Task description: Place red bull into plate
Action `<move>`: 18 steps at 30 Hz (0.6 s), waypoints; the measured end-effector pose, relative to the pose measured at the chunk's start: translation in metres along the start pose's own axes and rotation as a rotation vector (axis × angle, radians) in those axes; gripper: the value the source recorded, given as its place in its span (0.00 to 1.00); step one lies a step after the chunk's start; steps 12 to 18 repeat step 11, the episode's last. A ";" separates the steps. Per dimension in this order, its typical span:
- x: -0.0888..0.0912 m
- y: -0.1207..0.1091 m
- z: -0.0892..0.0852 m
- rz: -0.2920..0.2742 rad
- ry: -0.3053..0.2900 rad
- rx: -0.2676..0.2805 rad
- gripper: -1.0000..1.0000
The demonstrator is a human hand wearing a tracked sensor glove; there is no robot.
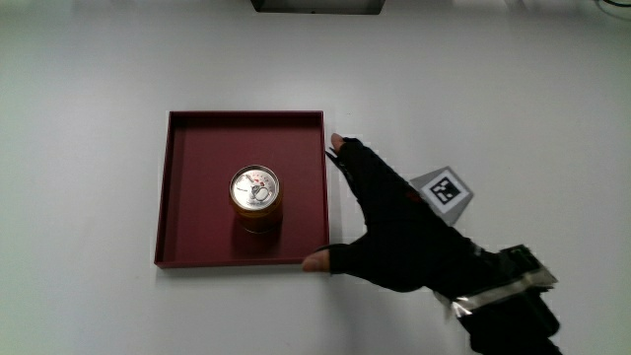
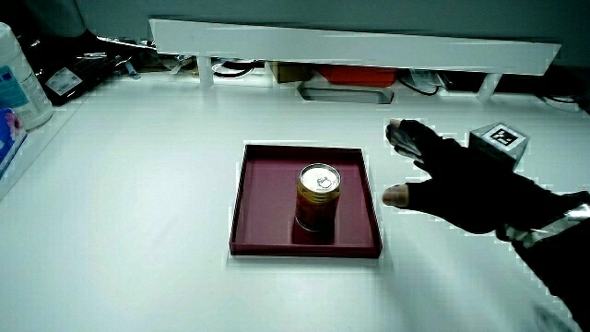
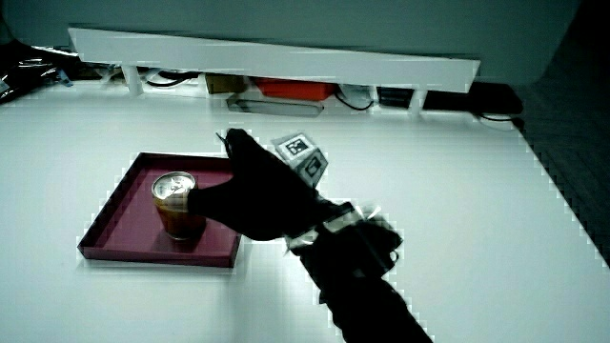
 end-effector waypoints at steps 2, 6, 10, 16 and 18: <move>-0.007 -0.008 0.007 -0.009 -0.060 -0.006 0.00; -0.020 -0.022 0.017 -0.006 -0.117 -0.016 0.00; -0.024 -0.036 0.027 0.002 -0.153 -0.008 0.00; -0.025 -0.039 0.030 0.002 -0.171 -0.010 0.00; -0.025 -0.039 0.030 0.002 -0.171 -0.010 0.00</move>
